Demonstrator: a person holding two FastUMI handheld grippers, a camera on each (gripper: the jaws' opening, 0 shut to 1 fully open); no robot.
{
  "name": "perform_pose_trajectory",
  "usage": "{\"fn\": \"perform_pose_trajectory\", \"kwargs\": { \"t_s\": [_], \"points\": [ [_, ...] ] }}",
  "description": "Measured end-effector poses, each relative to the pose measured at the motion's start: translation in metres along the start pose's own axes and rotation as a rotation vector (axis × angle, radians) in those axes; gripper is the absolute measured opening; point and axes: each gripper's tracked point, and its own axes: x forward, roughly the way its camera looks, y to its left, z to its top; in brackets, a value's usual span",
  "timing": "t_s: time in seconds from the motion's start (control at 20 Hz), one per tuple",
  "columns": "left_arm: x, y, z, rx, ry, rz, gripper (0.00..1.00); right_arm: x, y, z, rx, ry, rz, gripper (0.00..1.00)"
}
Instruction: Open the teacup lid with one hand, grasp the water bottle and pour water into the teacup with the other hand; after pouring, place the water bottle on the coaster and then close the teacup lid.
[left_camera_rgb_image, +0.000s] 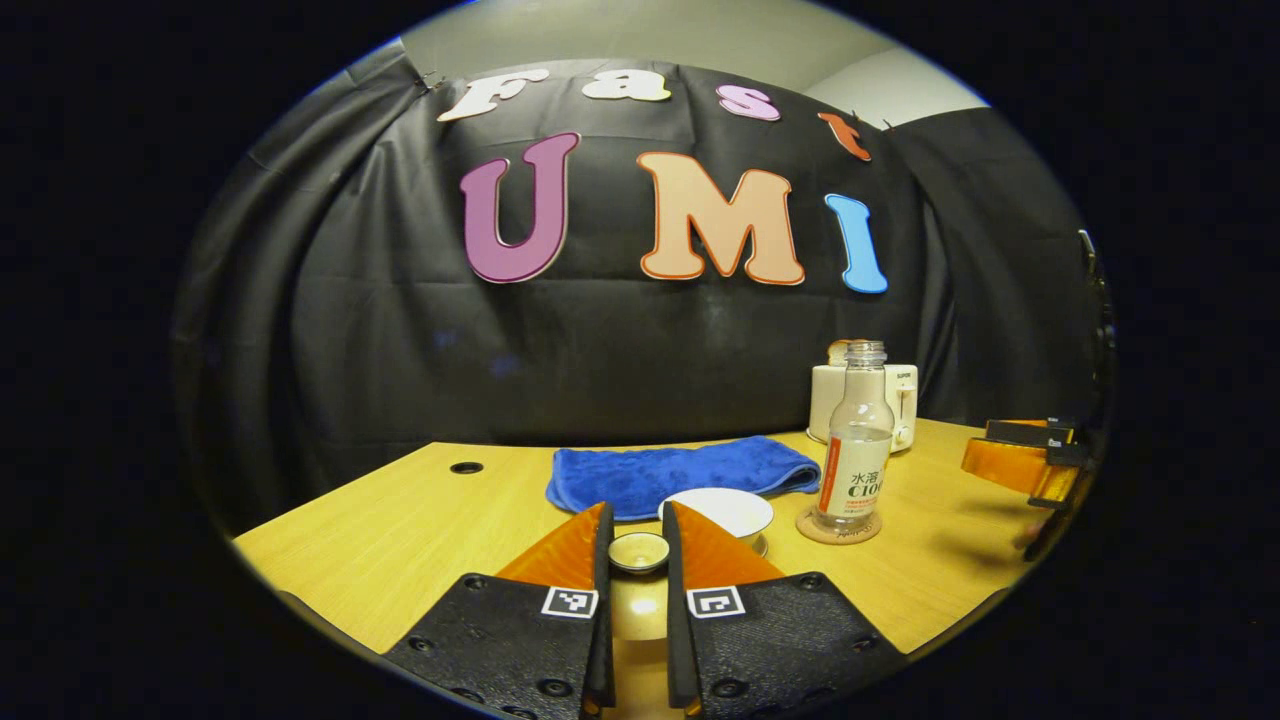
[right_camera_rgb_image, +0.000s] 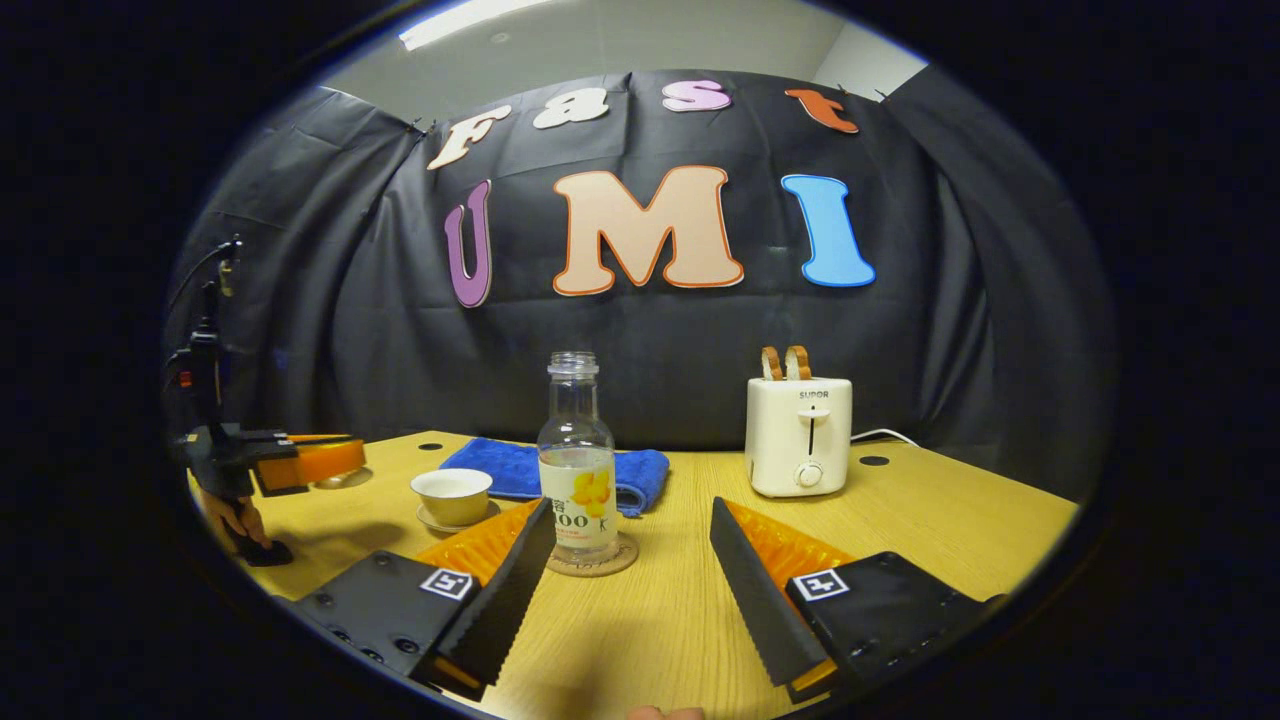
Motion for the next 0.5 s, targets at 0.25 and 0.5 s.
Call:
{"fn": "perform_pose_trajectory", "kwargs": {
  "t_s": [0.25,0.5],
  "points": [
    [0.038,-0.024,0.0,0.0,-0.001,-0.059,0.18,-0.019,0.0,0.001,0.0,0.002,0.023,0.99],
    [0.063,-0.034,0.0,0.002,0.001,-0.073,0.18,-0.026,-0.002,0.002,0.001,0.003,0.031,0.97]
  ]
}}
